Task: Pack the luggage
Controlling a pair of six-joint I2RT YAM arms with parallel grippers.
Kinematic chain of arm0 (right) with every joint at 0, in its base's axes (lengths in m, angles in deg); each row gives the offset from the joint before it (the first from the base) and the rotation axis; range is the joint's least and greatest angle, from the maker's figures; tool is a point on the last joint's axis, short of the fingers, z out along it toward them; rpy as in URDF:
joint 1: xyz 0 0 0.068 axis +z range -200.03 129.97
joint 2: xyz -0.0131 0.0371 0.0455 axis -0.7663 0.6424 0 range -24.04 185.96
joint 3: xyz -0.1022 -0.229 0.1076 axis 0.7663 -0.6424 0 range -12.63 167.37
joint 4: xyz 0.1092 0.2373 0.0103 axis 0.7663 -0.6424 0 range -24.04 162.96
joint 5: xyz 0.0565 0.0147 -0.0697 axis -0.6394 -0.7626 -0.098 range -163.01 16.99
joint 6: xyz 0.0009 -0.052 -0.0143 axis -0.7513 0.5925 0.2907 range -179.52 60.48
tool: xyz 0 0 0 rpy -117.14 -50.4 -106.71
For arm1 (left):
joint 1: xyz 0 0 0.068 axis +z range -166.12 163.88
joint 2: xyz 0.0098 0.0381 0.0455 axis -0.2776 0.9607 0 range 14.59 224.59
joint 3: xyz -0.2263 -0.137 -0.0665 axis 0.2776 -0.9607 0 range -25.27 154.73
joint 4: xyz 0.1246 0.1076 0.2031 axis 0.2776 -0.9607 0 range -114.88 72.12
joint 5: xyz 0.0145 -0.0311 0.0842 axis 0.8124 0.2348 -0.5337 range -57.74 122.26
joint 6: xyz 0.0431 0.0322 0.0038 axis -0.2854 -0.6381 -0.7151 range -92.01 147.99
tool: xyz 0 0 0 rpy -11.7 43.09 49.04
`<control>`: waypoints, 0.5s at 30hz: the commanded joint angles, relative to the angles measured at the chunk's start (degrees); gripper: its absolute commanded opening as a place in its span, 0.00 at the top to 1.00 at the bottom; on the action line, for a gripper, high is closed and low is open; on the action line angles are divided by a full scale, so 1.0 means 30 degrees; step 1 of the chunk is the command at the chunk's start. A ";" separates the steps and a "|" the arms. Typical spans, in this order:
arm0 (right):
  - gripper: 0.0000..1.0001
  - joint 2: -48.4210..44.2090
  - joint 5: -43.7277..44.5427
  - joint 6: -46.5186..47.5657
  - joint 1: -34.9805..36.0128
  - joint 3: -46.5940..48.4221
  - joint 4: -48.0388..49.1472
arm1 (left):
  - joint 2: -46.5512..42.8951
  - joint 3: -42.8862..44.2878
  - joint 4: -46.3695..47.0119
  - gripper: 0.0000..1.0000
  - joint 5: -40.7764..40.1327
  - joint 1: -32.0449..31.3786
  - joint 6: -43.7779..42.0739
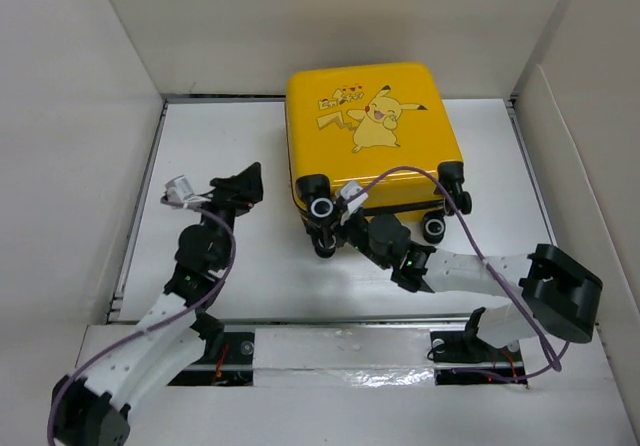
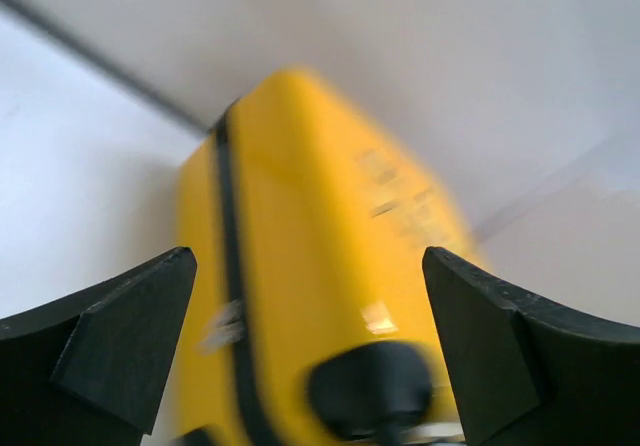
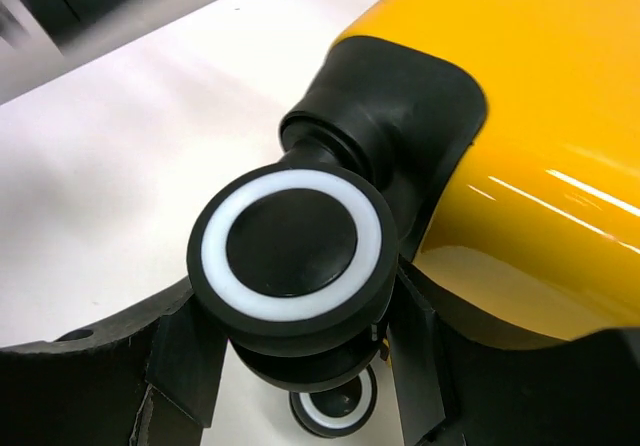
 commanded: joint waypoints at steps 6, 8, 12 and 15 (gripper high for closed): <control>0.36 0.2492 -0.3645 -0.0439 0.3323 0.4416 0.2162 | -0.5191 0.2805 -0.5477 0.01 0.0716 -0.0252 0.0109; 0.00 0.1908 -0.3674 0.0030 0.3323 0.4506 0.1404 | -0.5660 0.3596 -0.6792 0.01 0.1681 -0.0252 0.0023; 0.00 -0.1684 -0.1717 0.2137 0.3323 0.4449 -0.1586 | -0.6217 0.5089 -0.9198 0.01 0.2533 -0.0252 -0.0417; 0.00 -0.4443 0.1590 0.3397 0.3323 0.3337 -0.2935 | -0.6715 0.6291 -1.0461 0.01 0.3148 -0.0252 -0.1266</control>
